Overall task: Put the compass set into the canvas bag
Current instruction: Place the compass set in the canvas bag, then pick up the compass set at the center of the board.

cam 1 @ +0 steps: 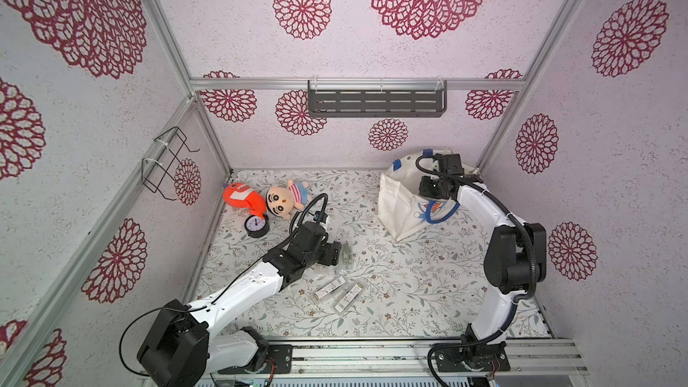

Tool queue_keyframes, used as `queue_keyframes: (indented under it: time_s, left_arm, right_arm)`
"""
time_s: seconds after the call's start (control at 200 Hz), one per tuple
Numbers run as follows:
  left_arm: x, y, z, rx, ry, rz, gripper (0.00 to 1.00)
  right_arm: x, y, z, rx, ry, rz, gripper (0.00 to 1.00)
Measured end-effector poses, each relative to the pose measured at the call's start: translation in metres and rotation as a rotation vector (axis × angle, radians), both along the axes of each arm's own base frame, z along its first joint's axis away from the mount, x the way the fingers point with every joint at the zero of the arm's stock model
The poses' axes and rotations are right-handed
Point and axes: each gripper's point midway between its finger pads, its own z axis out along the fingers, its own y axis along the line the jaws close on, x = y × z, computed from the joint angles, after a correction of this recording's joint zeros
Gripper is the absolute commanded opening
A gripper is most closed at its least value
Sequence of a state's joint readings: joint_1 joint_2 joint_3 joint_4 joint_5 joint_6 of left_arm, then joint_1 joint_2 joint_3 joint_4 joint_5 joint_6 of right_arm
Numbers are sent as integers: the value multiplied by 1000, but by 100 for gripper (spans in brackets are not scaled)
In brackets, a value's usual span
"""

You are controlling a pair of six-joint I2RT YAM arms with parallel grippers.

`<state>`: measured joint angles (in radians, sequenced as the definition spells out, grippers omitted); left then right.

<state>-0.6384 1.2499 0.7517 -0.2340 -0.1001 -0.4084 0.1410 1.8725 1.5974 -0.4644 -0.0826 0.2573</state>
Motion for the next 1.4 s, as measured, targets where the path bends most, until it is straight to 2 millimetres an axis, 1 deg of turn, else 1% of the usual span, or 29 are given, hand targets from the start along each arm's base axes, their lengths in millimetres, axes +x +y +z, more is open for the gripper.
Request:
queue_keyframes:
  time_s: [0.205,0.375,0.455,0.565,0.64,0.7,0.771,0.861,0.946,0.996,1.091,1.161,1.206,1.286,1.401]
  left_arm:
    - [1,-1,-5,8,16,2,81]
    - [2,4,-6,14,41,24,81]
    - [6,8,-6,15,61,49,81]
    - [8,14,-9,21,99,87,81]
    - [8,20,-14,28,138,117,81]
    - [7,25,-19,36,175,148,81]
    - [6,32,-26,49,219,180,81]
    - [1,37,-36,67,275,203,81]
    - [-9,41,-45,83,334,215,80]
    - [-16,42,-49,85,367,211,79]
    - [-35,33,-53,101,420,147,79]
    - [-55,20,-54,126,452,60,79]
    - [-67,13,-56,141,473,5,79]
    - [-86,4,-60,178,507,-72,78]
    - [-100,-1,-68,243,545,-134,76]
  right_arm:
    - [4,-3,14,-19,-14,-4,34]
    - [4,-4,13,-32,3,-8,38]
    - [3,-5,16,-35,5,-7,38]
    - [7,-3,31,-40,-20,-2,39]
    - [9,-1,46,-48,-54,2,40]
    - [7,1,59,-52,-81,4,41]
    - [0,6,78,-52,-117,15,42]
    - [-16,15,109,-50,-191,36,43]
    - [-41,27,135,-48,-260,73,43]
    - [-59,37,149,-41,-303,104,44]
    - [-88,54,163,-20,-360,158,44]
    - [-105,61,162,-2,-378,189,44]
    - [-114,63,156,7,-372,202,44]
    - [-125,62,138,16,-341,213,44]
    - [-136,63,107,23,-275,227,44]
